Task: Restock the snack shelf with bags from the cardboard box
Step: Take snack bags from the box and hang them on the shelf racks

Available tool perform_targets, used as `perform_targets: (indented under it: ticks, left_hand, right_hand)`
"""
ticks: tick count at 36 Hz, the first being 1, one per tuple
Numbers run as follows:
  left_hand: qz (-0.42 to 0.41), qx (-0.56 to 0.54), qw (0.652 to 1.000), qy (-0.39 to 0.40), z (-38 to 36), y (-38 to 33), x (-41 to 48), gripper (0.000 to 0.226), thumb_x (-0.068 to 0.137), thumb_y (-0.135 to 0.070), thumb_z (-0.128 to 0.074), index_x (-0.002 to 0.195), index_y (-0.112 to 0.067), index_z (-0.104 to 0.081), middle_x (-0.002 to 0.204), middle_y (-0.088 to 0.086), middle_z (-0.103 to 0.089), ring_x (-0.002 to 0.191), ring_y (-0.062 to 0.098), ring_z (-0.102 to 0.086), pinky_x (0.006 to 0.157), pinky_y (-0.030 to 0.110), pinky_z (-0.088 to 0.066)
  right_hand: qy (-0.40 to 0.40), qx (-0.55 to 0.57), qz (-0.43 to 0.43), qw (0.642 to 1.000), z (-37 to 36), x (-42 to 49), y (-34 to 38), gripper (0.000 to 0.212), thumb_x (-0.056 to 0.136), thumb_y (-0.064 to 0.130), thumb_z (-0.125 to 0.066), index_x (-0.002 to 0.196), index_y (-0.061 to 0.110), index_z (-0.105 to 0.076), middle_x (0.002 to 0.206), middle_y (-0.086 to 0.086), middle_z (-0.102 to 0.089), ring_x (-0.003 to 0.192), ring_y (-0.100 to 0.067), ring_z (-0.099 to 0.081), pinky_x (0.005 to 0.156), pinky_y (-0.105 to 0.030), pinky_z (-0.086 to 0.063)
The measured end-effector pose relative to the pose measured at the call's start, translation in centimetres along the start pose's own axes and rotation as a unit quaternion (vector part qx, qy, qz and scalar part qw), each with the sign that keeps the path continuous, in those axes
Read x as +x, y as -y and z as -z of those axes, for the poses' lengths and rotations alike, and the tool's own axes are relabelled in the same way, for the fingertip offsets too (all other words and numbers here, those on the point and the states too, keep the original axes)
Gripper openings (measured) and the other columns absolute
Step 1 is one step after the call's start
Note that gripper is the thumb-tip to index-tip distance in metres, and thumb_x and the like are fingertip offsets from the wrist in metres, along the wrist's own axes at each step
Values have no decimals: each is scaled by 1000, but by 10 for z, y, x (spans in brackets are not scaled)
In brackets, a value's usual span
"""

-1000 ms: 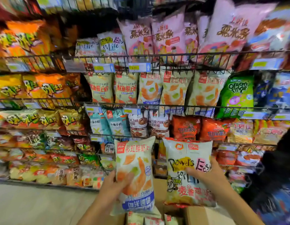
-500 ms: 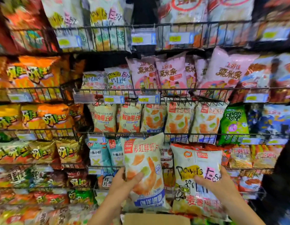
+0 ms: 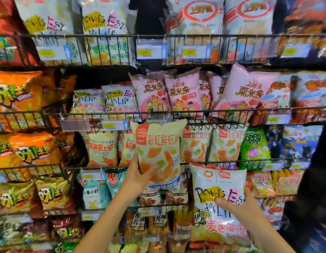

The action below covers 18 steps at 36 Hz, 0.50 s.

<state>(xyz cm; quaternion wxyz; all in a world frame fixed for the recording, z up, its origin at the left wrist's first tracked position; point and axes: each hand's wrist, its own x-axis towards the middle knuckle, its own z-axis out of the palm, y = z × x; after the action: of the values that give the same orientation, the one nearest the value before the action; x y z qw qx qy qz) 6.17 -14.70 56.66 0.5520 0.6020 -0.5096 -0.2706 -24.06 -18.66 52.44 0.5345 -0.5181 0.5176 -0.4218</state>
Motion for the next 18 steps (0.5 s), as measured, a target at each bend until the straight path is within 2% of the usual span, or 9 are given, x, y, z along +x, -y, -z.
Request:
perform_targets:
  ticks: [2, 3, 5, 7, 9, 11, 13, 15, 18]
  left_hand:
    - [-21, 10, 1000, -1, -1, -6, 19, 84, 80, -47, -76, 151, -30, -32, 140, -16, -55, 130, 7, -52, 113, 38, -41]
    - [-39, 8, 999, 4, -2, -7, 27, 77, 84, -38, -76, 149, -30, -35, 136, -15, -58, 125, 4, -56, 109, 35, -46]
    - [-77, 6, 997, 10, -7, -9, 39, 63, 89, -22, -73, 142, -34, -40, 129, -17, -61, 114, -7, -59, 98, 19, -51]
    - [-112, 12, 994, 11, -12, -10, 51, 60, 91, -15, -70, 135, -38, -38, 125, -19, -58, 107, -18, -57, 86, 5, -49]
    - [-135, 18, 991, 11, -17, -5, 61, 61, 92, -12, -69, 138, -31, -35, 125, -19, -55, 106, -20, -55, 83, 1, -46]
    - [-150, 28, 988, 8, -21, 3, 70, 61, 92, -9, -68, 139, -27, -32, 125, -17, -54, 109, -18, -55, 84, 3, -47]
    - [-154, 37, 987, 1, -25, 14, 79, 63, 93, -5, -67, 139, -25, -30, 124, -18, -54, 107, -19, -56, 83, 3, -47]
    - [-144, 36, 989, -12, -28, 27, 87, 68, 92, -8, -68, 145, -23, -27, 127, -15, -55, 108, -14, -58, 85, 6, -49]
    - [-129, 57, 990, -26, -29, 48, 98, 71, 91, -18, -70, 143, -39, -27, 131, -9, -58, 112, 2, -62, 91, 22, -55]
  right_hand:
    - [-7, -3, 5, 1000, 3, 6, 3, 133, 53, 43, -91, 158, 27, -11, 162, 0, -25, 146, -33, -28, 114, -56, -28]
    - [-9, -2, 8, 1000, 5, 10, 3, 133, 54, 42, -91, 159, 26, -10, 163, 0, -22, 147, -32, -26, 114, -56, -28]
    - [-23, 0, 7, 1000, 7, 15, 6, 134, 55, 40, -91, 159, 24, -7, 165, 0, -18, 148, -32, -24, 115, -55, -27]
    - [-26, 3, 9, 1000, 9, 21, 9, 136, 55, 40, -91, 159, 23, -6, 165, 0, -15, 149, -31, -22, 115, -55, -27]
    - [-28, 14, 12, 999, 10, 27, 9, 138, 52, 39, -91, 159, 23, -5, 166, 0, -14, 149, -31, -21, 115, -55, -26]
    - [-19, 26, 12, 999, 14, 34, 7, 133, 57, 32, -92, 159, 22, -8, 164, -3, -19, 148, -32, -24, 116, -54, -26]
    - [-3, 20, 14, 1000, 16, 40, 2, 123, 58, 27, -93, 157, 22, -20, 151, -5, -42, 135, -32, -42, 113, -53, -30]
    - [1, 4, 10, 1000, 14, 38, 2, 115, 51, 33, -97, 147, 23, -34, 130, 0, -57, 119, -28, -53, 110, -52, -37]
    - [-15, 7, 3, 1000, 24, 54, -25, 130, 35, 50, -101, 146, 32, -36, 138, 0, -58, 125, -29, -56, 109, -58, -40]
